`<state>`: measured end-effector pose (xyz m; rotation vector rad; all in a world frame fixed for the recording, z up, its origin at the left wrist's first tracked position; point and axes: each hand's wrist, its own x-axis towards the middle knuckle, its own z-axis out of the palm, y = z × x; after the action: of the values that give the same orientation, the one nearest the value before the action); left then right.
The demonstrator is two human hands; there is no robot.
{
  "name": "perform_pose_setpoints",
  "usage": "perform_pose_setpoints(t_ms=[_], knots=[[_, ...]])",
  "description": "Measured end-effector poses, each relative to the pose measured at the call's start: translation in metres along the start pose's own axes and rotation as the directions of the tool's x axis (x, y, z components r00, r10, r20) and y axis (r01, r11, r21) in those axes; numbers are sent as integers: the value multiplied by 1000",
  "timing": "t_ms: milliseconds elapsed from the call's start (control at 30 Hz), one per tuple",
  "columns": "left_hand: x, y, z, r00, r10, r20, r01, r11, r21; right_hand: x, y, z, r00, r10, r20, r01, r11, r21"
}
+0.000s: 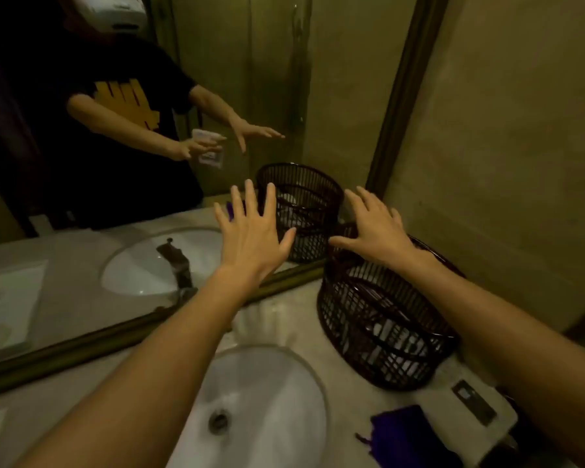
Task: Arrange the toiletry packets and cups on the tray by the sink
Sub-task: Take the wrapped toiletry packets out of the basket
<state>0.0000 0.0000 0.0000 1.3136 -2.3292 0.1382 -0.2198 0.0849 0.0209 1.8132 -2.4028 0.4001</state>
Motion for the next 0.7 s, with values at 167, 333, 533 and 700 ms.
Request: perform_pose_setpoints(t_ms=[167,333,533,700], knots=[[-2,85,62,991,-62,120,75,991,-107,-7,93,42,993,49,108,-53,998,38],[-7,157,128,933,-228,277,293,930,-223,-1,164,96,948,33,318,-37,999,8],[-14,214,154,783,-456,422,621,610,-492,12,208,146,773,-73,630,127,991,-41],[-14,218,159,787,-505,353,612,574,-543,19,220,185,385,8,923,89,995,-46]])
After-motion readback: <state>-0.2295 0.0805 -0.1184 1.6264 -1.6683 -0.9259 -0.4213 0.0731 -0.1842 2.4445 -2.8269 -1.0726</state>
